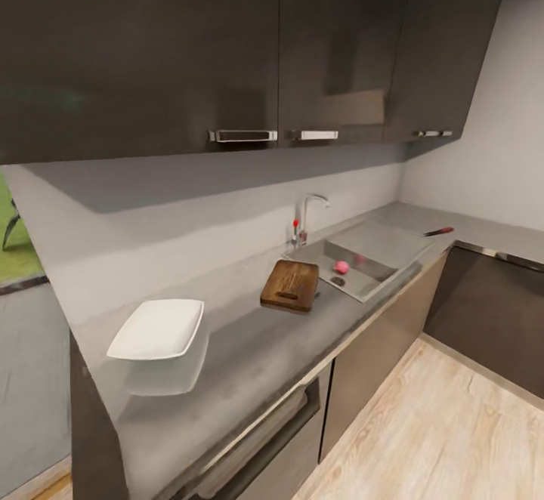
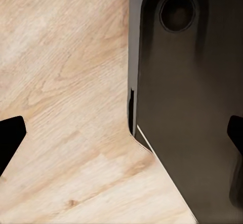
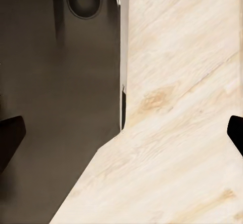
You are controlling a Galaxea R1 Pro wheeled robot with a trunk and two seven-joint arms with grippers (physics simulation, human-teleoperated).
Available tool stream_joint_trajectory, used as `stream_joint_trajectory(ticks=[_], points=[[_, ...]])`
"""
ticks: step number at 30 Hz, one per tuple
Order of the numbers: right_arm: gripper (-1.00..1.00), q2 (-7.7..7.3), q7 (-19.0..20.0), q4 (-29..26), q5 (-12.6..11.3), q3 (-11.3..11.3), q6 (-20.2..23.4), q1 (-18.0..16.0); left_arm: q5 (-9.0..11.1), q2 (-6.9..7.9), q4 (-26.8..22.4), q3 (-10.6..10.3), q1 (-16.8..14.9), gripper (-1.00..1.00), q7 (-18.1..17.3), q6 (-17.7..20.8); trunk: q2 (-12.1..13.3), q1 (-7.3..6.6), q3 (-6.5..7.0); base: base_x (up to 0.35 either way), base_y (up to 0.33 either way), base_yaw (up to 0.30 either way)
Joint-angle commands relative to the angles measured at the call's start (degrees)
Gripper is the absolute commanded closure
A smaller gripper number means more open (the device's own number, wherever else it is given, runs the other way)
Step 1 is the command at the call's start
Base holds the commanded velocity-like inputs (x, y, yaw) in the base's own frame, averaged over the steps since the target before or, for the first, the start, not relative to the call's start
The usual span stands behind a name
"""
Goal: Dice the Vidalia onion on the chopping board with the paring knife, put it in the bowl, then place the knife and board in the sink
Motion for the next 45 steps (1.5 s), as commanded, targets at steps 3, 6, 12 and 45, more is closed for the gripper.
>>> stream_joint_trajectory(ticks=[3,6,12,45], points=[[-1.0,-0.05,0.1,-0.4,0.2,-0.1,-0.3,0.0,0.0,0.2,-0.2,0.0,0.0,-1.0,0.1,0.0,1.2,-0.63,0.5,0.22,0.0,0.0],[-1.0,-0.04,0.0,-0.7,0.1,0.0,-0.5,0.0,0.0,0.17,-0.2,0.0,0.0,-1.0,0.1,0.0,2.4,-1.29,1.04,0.064,0.0,0.071],[-1.0,0.01,-0.1,0.0,0.1,0.1,-0.4,0.0,0.0,-1.11,0.1,0.1,0.0,-1.0,0.1,0.0,3.6,-1.95,1.58,0.027,0.0,0.229],[-1.0,-0.25,-0.2,0.6,0.1,0.1,-0.6,0.0,0.0,-0.66,0.1,-0.1,0.0,-1.0,-0.1,-0.3,6.8,-3.7,3.02,0.212,0.017,0.16]])
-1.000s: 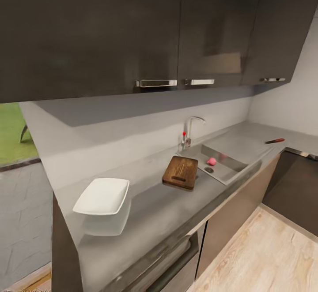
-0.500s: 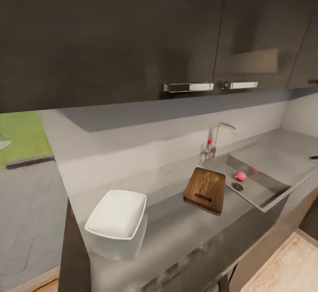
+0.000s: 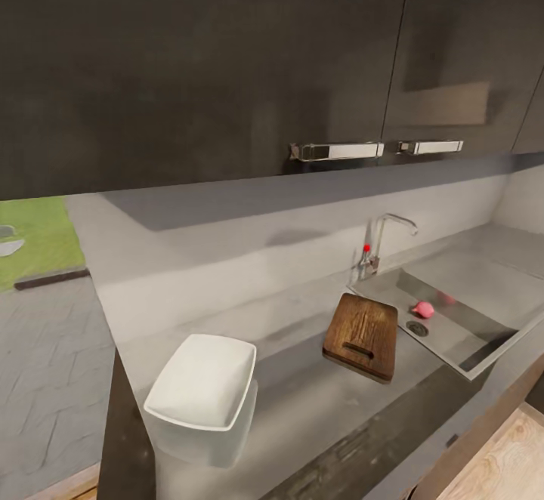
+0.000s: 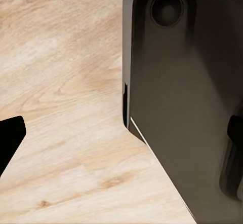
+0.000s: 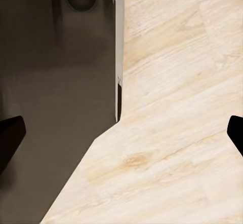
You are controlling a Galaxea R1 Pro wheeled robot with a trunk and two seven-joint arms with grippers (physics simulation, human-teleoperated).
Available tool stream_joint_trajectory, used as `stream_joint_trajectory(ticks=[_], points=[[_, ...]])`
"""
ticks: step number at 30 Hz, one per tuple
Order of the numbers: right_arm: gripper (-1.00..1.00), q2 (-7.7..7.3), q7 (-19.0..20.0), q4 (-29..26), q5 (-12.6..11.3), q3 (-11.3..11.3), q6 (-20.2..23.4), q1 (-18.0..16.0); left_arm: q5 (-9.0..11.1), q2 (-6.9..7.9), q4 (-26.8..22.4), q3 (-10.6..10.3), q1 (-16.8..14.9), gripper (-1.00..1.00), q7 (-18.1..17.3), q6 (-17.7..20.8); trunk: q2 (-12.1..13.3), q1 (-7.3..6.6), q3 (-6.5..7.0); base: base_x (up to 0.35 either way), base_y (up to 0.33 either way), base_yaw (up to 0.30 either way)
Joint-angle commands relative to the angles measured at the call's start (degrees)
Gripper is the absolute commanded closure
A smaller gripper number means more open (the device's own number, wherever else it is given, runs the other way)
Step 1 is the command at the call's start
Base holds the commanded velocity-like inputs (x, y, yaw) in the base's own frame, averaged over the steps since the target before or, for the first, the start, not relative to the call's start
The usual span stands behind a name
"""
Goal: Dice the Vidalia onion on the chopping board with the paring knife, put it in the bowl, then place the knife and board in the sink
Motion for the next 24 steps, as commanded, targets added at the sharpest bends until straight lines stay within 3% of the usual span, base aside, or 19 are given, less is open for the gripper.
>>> stream_joint_trajectory(ticks=[1,18,24], points=[[-1.0,-0.02,0.1,0.1,0.2,-0.1,-0.3,0.0,0.0,0.01,-0.1,0.0,0.0,-1.0,0.0,-0.1,0.0,0.01,-0.05,-0.003,0.001,0.001],[-1.0,-0.02,0.1,0.1,0.2,-0.1,-0.4,0.0,0.0,-0.13,-0.2,0.1,0.0,-1.0,0.1,-0.2,0.0,0.01,-0.05,-0.057,-0.002,0.0],[-1.0,-0.02,0.1,0.1,0.2,-0.1,-0.4,0.0,0.0,-0.15,-0.2,0.0,0.0,-1.0,0.1,-0.3,0.0,0.01,-0.05,0.038,-0.197,0.0]])
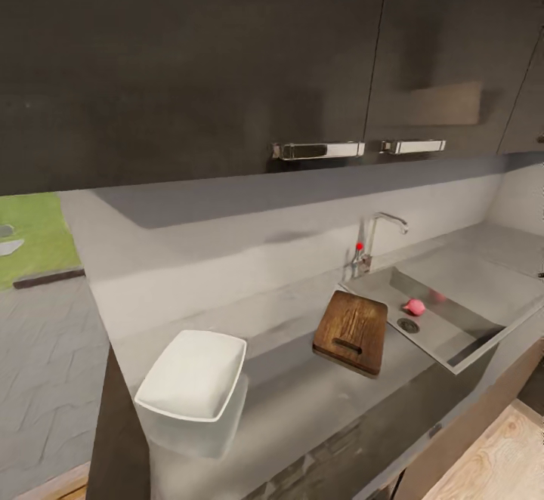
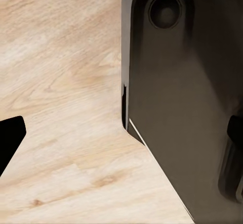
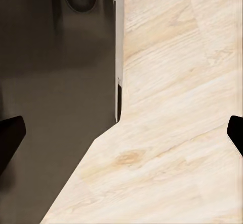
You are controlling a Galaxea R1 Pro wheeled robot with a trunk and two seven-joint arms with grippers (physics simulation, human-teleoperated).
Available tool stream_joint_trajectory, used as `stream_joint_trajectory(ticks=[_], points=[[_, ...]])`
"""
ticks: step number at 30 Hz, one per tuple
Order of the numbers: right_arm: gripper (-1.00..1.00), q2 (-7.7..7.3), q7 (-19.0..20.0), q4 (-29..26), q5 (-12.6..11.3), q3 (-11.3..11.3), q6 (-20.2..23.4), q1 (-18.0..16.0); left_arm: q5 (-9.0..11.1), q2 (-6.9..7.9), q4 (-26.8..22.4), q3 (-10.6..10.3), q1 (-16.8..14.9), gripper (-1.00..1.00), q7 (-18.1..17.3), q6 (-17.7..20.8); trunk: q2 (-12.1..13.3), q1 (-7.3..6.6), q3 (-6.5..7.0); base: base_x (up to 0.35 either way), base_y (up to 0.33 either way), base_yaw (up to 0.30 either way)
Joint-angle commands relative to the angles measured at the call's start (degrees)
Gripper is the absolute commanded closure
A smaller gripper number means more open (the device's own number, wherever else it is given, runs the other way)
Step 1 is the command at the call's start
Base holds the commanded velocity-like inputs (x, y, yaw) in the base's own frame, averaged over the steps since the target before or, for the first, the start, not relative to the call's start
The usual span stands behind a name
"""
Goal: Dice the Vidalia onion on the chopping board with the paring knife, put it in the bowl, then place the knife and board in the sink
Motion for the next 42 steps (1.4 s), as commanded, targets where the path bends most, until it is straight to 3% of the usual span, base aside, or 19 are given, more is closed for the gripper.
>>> stream_joint_trajectory(ticks=[1,13,32,33,36,37,42], points=[[-1.0,-0.01,0.1,0.1,0.2,-0.1,-0.3,0.0,0.0,0.0,-0.1,0.0,0.0,-1.0,0.0,-0.1,0.0,0.02,-0.04,0.107,-0.268,0.004],[-1.0,-0.01,0.1,0.1,0.2,-0.2,-0.3,0.0,0.0,0.08,-0.1,0.1,0.0,-1.0,0.0,-0.1,0.0,0.02,-0.04,0.088,-0.173,0.227],[-1.0,-0.52,0.1,-0.5,0.2,-0.4,-0.3,0.0,0.0,-0.01,-0.1,0.1,0.0,-1.0,0.0,-0.1,0.0,0.02,-0.04,0.001,-0.002,0.015],[-1.0,-2.62,-0.2,-18.6,0.1,-0.7,0.5,0.0,0.0,0.0,-0.1,0.1,0.0,-1.0,0.0,-0.1,0.0,0.02,-0.04,0.0,0.0,0.0],[-1.0,-3.24,-0.8,-26.0,0.1,-1.1,2.4,0.0,0.0,0.0,-0.1,0.0,0.0,-1.0,0.0,-0.2,0.0,0.02,-0.04,0.0,0.0,0.0],[-1.0,-3.55,-1.0,-32.5,0.0,-1.9,10.5,-0.1,0.0,0.0,-0.1,0.0,0.0,-1.0,0.0,-0.2,0.0,0.02,-0.04,-0.005,0.0,0.0],[-1.0,-3.61,-1.0,-33.7,0.0,-2.0,13.4,-0.1,0.0,-0.04,-0.1,0.0,0.0,-1.0,0.0,-0.2,0.0,0.02,-0.04,-0.044,-0.001,0.0]])
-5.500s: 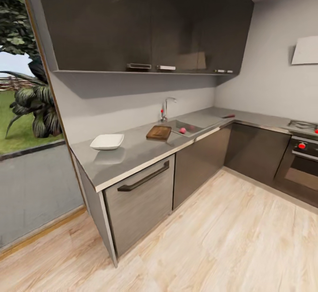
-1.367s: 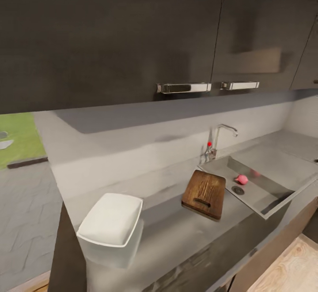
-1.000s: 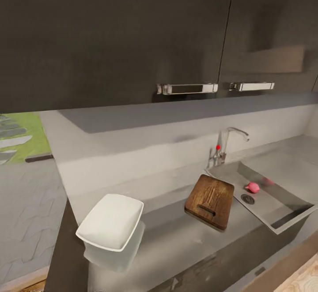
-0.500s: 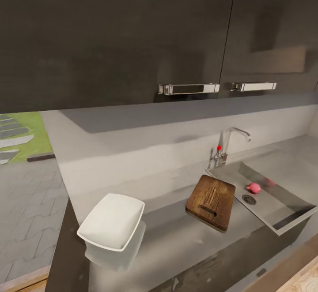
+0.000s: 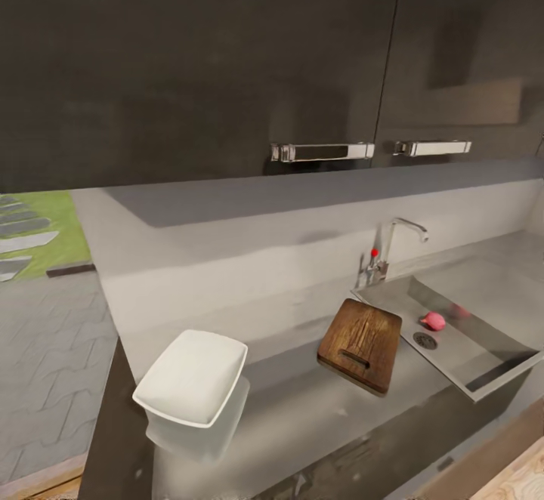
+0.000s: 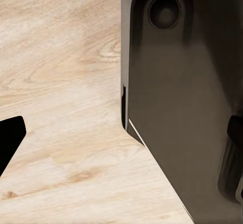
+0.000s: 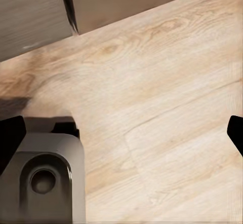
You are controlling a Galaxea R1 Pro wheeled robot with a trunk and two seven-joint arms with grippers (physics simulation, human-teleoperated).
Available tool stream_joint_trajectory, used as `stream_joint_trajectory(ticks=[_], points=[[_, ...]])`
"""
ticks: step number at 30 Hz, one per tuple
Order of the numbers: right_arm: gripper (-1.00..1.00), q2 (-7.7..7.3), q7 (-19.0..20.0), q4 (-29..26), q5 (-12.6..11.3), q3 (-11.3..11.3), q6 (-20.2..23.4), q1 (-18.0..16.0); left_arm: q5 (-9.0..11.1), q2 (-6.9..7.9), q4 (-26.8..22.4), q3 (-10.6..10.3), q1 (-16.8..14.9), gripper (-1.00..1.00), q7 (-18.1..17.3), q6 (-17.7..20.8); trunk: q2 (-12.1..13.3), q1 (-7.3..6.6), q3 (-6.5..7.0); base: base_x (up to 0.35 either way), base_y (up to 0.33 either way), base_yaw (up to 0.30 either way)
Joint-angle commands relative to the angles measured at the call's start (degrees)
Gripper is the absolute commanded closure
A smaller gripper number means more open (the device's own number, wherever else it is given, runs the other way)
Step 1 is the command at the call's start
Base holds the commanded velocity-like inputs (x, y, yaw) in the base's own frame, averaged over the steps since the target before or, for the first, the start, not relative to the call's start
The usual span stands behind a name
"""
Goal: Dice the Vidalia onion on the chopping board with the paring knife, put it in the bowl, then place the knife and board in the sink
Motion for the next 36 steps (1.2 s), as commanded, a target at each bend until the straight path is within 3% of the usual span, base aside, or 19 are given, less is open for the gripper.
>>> stream_joint_trajectory(ticks=[1,13,15,17,18,19,20,22,23,25,26,30,33,34,36], points=[[-1.0,0.01,0.0,-0.3,0.2,-0.1,0.4,0.0,0.0,-0.01,-0.1,0.0,0.0,-1.0,0.0,-0.1,0.0,0.0,-0.05,-0.079,-0.032,0.0],[-1.0,0.01,-0.1,-0.4,0.2,-0.3,0.8,0.0,0.0,-0.04,-0.1,0.1,0.0,-1.0,0.0,0.0,0.0,0.0,-0.05,-0.084,-0.045,0.0],[-1.0,-0.09,-0.6,-0.4,0.2,-2.5,0.8,0.0,0.0,-0.04,-0.1,0.1,0.0,-1.0,0.0,0.0,0.0,0.0,-0.05,-0.007,-0.002,0.0],[-1.0,-0.73,-2.2,-0.4,0.2,-7.9,0.8,0.0,0.0,-0.04,-0.1,0.1,0.0,-1.0,0.0,0.0,0.0,0.0,-0.05,-0.003,-0.001,0.0],[-1.0,-1.05,-2.6,-0.4,0.2,-9.6,0.7,0.1,0.0,-0.04,-0.1,0.1,0.0,-1.0,0.0,0.0,0.0,0.0,-0.05,-0.002,-0.001,0.0],[-1.0,-2.54,-3.6,-0.8,0.1,-14.1,0.6,0.0,0.0,-0.04,-0.1,0.1,0.0,-1.0,0.0,0.0,0.0,0.0,-0.05,-0.001,0.0,0.0],[-1.0,-3.93,-3.9,-1.7,0.1,-16.2,0.5,0.0,0.0,-0.04,-0.1,0.1,0.0,-1.0,0.0,0.0,0.0,0.0,-0.05,0.0,0.0,0.0],[-1.0,-6.42,-4.2,-4.2,0.0,-18.2,0.5,0.0,0.0,-0.04,-0.1,0.1,0.0,-1.0,0.0,0.0,0.0,0.0,-0.05,0.0,0.0,0.0],[-1.0,-7.19,-4.3,-5.2,-0.1,-18.6,0.5,0.0,0.0,-0.04,-0.1,0.1,0.0,-1.0,0.0,0.0,0.0,0.0,-0.05,0.0,0.0,0.0],[-1.0,-10.1,-4.4,-10.8,-0.6,-19.8,0.5,0.0,0.0,-0.08,-0.1,0.1,0.0,-1.0,0.0,0.0,0.0,0.0,-0.05,0.0,0.0,0.0],[-1.0,-10.52,-4.4,-12.3,-0.7,-19.9,0.5,0.0,0.0,-0.09,-0.1,0.1,0.0,-1.0,0.0,0.0,0.0,0.0,-0.05,0.0,0.0,0.0],[-1.0,-12.13,-4.6,-27.8,-1.3,-20.3,2.0,0.0,0.0,-0.22,-0.1,0.0,0.0,-1.0,0.0,-0.1,0.0,0.0,-0.05,0.0,0.0,0.0],[-1.0,-12.9,-4.6,-37.8,-2.4,-20.4,8.2,0.0,0.0,-0.23,-0.1,0.1,0.0,-1.0,0.0,0.0,0.0,0.0,-0.05,0.0,0.0,0.0],[-1.0,-14.52,-4.5,-43.7,-3.6,-20.6,13.2,-0.2,0.0,-0.25,-0.1,0.0,0.0,-1.0,0.0,0.0,0.0,0.0,-0.05,0.0,0.0,0.0],[-1.0,-16.22,-4.5,-46.2,-5.3,-20.6,14.9,-0.4,0.0,-0.28,-0.1,0.1,0.0,-1.0,0.0,0.0,0.0,0.0,-0.05,0.0,0.0,0.0]])
